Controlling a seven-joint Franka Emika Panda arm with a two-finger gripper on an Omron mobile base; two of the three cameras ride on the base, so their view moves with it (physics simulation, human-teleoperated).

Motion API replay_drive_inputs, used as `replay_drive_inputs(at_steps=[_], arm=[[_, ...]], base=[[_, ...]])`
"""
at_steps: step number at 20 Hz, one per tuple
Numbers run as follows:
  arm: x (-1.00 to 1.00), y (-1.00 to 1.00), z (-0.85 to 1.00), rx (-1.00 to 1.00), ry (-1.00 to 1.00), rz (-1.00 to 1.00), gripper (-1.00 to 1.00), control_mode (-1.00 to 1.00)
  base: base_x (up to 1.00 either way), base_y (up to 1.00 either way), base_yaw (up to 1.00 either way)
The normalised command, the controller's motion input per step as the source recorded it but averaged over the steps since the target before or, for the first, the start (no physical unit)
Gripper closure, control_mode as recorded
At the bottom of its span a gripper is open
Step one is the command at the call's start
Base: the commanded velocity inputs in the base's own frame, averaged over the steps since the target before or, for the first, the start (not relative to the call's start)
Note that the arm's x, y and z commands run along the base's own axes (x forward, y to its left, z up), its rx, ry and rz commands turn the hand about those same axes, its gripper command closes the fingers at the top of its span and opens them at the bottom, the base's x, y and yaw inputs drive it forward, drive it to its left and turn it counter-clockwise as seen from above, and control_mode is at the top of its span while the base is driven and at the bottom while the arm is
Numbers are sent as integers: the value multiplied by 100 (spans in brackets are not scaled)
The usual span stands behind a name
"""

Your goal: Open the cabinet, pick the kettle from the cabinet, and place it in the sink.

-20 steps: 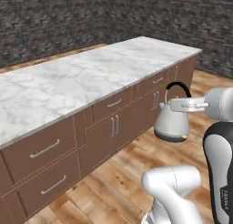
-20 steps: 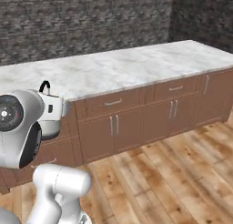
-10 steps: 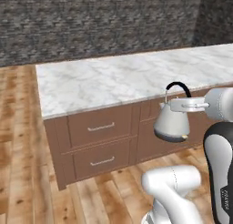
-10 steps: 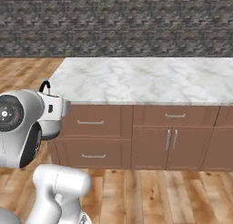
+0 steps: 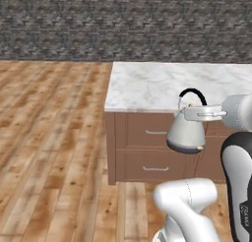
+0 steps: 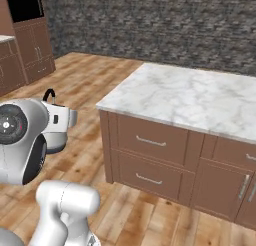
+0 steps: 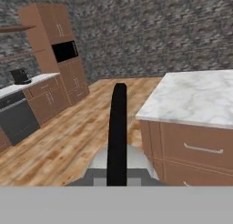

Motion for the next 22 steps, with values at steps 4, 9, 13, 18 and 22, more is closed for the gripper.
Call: replay_drive_inputs(at_steps=[4, 9, 13, 18, 22], arm=[[0, 0, 0, 0, 0, 0, 100, 100], [0, 0, 0, 0, 0, 0, 100, 100], [0, 0, 0, 0, 0, 0, 100, 100], [0, 0, 0, 0, 0, 0, 100, 100], [0, 0, 0, 0, 0, 0, 100, 100]], base=[[46, 15, 28], [65, 23, 2], [64, 21, 2], [63, 24, 3], [49, 50, 0]])
